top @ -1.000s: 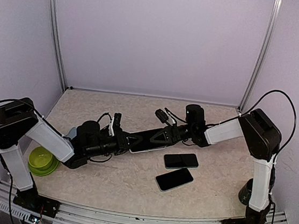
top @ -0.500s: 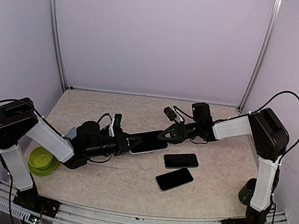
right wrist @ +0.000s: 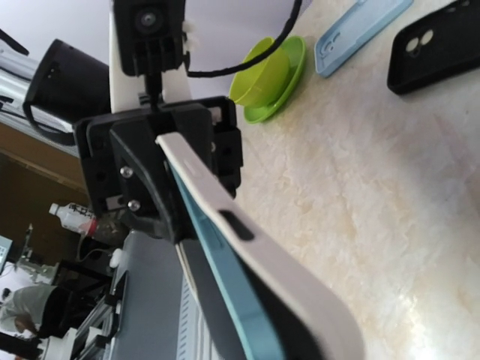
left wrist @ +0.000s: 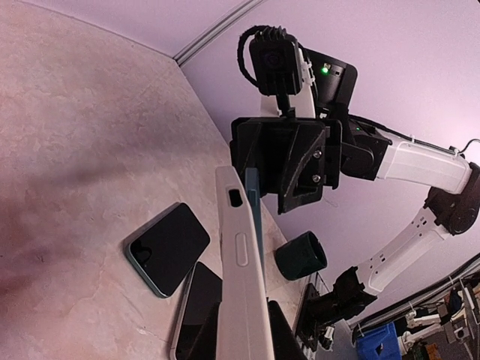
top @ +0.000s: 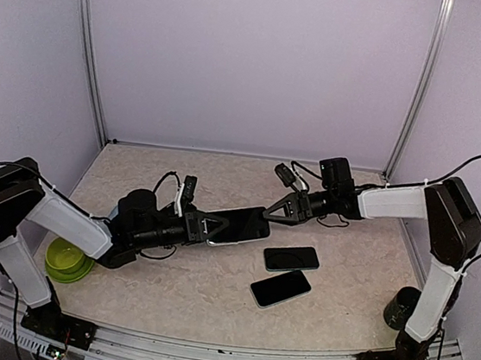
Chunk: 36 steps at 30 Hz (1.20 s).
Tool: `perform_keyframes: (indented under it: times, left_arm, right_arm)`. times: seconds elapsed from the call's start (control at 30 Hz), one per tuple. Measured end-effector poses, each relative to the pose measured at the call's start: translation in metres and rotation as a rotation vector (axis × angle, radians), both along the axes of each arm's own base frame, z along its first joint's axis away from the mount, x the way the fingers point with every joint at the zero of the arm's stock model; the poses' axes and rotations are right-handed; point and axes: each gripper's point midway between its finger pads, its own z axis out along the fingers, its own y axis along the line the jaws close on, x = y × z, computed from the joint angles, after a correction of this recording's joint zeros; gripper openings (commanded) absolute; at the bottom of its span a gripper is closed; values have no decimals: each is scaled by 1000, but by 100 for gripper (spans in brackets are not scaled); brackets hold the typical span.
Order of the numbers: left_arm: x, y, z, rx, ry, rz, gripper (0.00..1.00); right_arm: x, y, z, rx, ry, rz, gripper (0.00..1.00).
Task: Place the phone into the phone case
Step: Pass from the right arm to the left, then press the top right corner of the phone case.
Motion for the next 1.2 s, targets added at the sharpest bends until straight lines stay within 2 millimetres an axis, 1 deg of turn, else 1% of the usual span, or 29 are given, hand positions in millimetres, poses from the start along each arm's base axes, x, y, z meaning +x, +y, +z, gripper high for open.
perform_keyframes:
  times: [0.2, 0.33, 0.4, 0.47, 0.57, 0.73, 0.83, 0.9, 1.13, 1.2]
  left_arm:
    - [-4, 2, 9, 38, -81, -14, 0]
    - [-8, 7, 4, 95, -132, -24, 0]
    - [-13, 10, -1, 123, -158, -36, 0]
    - [-18, 12, -4, 144, -185, -55, 0]
    - [-27, 16, -3, 165, -239, -83, 0]
    - [-38, 20, 12, 167, -337, -115, 0]
    - [-43, 20, 20, 161, -389, -134, 0]
    - [-45, 19, 21, 162, -405, -146, 0]
    - [-58, 15, 21, 155, -435, -220, 0]
    - [-61, 14, 21, 153, -439, -234, 0]
  right_arm:
    - [1, -10, 17, 13, -47, -22, 30]
    - [1, -14, 33, 33, -93, -29, 31]
    - [-1, -15, 37, 41, -112, -28, 32]
    - [-2, -16, 38, 44, -117, -25, 33]
    - [-5, -17, 33, 41, -113, -20, 34]
    - [-11, -19, 28, 46, -104, -4, 35]
    - [-16, -16, 29, 57, -112, 20, 35]
    - [-21, -14, 30, 66, -122, 40, 35]
    - [-57, 6, 31, 103, -153, 169, 35]
    - [-62, 8, 31, 106, -158, 187, 35]
